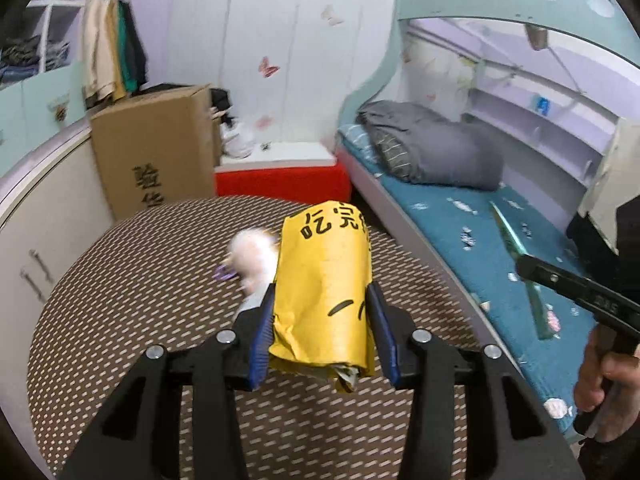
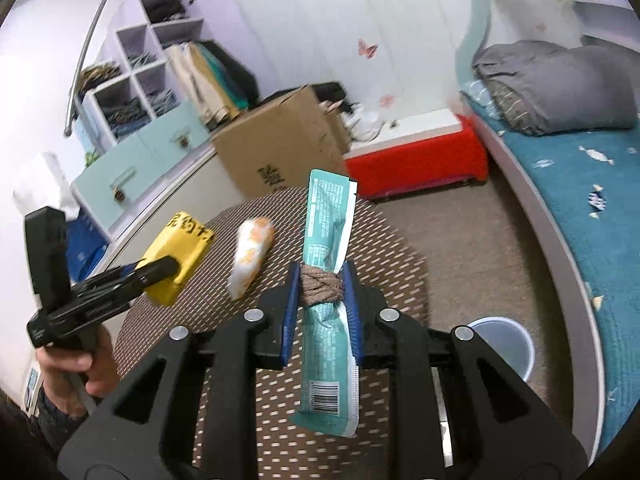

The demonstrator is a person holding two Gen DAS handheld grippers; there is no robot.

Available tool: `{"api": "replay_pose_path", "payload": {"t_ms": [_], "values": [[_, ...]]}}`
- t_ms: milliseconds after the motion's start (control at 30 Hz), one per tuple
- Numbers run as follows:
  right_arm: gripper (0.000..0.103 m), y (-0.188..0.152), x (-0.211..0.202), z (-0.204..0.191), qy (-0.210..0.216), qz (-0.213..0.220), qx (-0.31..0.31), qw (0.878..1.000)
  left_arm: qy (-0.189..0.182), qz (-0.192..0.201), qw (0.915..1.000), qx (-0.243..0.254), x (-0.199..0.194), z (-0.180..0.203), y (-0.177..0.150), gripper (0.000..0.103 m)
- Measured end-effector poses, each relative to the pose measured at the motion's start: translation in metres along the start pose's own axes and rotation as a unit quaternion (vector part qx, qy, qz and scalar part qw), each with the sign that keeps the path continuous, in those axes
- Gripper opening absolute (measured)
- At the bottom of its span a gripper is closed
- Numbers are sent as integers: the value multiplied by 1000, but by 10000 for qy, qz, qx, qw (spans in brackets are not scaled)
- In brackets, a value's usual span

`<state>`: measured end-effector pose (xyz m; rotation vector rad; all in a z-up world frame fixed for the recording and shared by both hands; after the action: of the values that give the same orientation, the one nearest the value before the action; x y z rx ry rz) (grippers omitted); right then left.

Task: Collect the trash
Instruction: 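Carry the yellow bag and teal package with both tools over the bin, then open both tools over the bin to drop the bag and package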

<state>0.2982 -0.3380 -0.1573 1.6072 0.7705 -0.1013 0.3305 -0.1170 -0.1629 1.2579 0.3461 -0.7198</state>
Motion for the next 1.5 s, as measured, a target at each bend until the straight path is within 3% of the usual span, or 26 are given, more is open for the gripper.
{"api": "replay_pose_path", "payload": {"t_ms": [200, 367, 800, 833, 867, 900, 1033, 1267, 1367, 1400, 1433, 1500], "values": [[22, 2, -9, 68, -541, 45, 330, 9980, -348, -65, 9991, 229, 15, 60, 2, 43], [22, -32, 13, 135, -886, -325, 937, 9911, -541, -213, 9974, 427, 39, 104, -2, 43], [24, -124, 103, 219, -933, -1165, 1821, 9719, -659, -901, 9920, 594, 126, 166, -22, 43], [34, -133, 109, 223, -924, -1264, 1901, 9692, -655, -979, 9911, 615, 133, 170, -25, 43], [64, -143, 115, 229, -941, -1364, 2015, 9654, -649, -1048, 9903, 647, 140, 174, -28, 43], [71, -153, 118, 236, -1010, -1394, 2154, 9612, -627, -1123, 9893, 691, 148, 178, -31, 43], [73, -179, 107, 255, -1088, -1363, 2622, 9491, -534, -1446, 9841, 880, 177, 191, -44, 43], [78, -162, 48, 273, -1340, -852, 2680, 9502, -397, -2122, 9672, 1336, 228, 218, -75, 45], [81, -147, 29, 274, -1405, -646, 2631, 9523, -330, -2437, 9571, 1533, 247, 226, -87, 54], [82, -143, 23, 273, -1418, -593, 2602, 9532, -331, -2560, 9540, 1527, 253, 227, -90, 64], [83, -141, 19, 273, -1421, -568, 2579, 9540, -326, -2623, 9531, 1476, 260, 228, -92, 83], [84, -137, 15, 268, -1413, -548, 2541, 9552, -168, -2512, 9575, 1409, 265, 223, -88, 94]]}}
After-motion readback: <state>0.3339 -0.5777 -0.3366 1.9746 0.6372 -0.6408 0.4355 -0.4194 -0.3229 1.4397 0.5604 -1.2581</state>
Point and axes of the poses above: each gripper's, at about its wrist camera, not at the fingertips, and x roughly the way its jaws point, z to its right, y to its top, the point moved 10 cm from there along x, roughly the way its jaws point, and after that the axes turned 14 degrees about -x, right-handed, at the moved point
